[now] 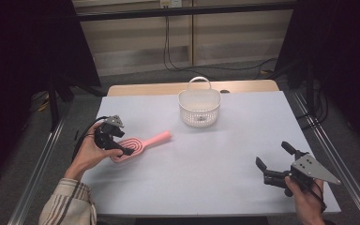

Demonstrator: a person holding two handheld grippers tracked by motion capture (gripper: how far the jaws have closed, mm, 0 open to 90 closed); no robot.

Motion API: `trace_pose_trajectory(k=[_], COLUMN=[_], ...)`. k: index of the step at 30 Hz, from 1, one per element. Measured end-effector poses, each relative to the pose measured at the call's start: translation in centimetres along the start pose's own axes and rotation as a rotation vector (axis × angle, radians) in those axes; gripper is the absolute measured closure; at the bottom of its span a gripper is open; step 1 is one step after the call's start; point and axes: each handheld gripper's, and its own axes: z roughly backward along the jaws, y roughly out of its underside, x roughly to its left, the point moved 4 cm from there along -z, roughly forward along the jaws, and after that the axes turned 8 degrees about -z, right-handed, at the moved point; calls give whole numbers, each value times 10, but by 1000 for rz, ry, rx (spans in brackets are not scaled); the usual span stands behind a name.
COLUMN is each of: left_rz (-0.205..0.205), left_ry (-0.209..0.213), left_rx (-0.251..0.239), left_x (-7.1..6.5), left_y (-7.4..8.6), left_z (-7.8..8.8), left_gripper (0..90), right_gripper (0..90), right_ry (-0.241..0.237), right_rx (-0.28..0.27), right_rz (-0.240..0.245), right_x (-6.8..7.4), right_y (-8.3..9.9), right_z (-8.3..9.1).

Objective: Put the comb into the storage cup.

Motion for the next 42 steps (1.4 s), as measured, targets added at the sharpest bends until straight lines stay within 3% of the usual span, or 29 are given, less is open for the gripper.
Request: trace_pose_trajectory(k=[2, 8, 19, 29, 42], left_rz=[6, -30, -62, -63, -107], left_ry=[5, 29, 19, 43, 17], left_rx=[7, 48, 116, 132, 162], left_x=[-1, -5, -5, -5, -6], left_y=[0, -2, 0, 1, 3], left_z=[-3, -12, -24, -32, -36], left_gripper=[91, 88, 82, 136, 174], right_gripper=[0, 0, 0, 0, 0], right_ry=[0, -2, -7, -5, -10], right_rx=[2, 2, 6, 8, 6], right_rz=[4, 4, 9, 7, 9], right_x=[0, 0, 1, 0, 1], right_y=[0, 0, 0, 1, 1], right_z=[0, 0, 0, 0, 0])
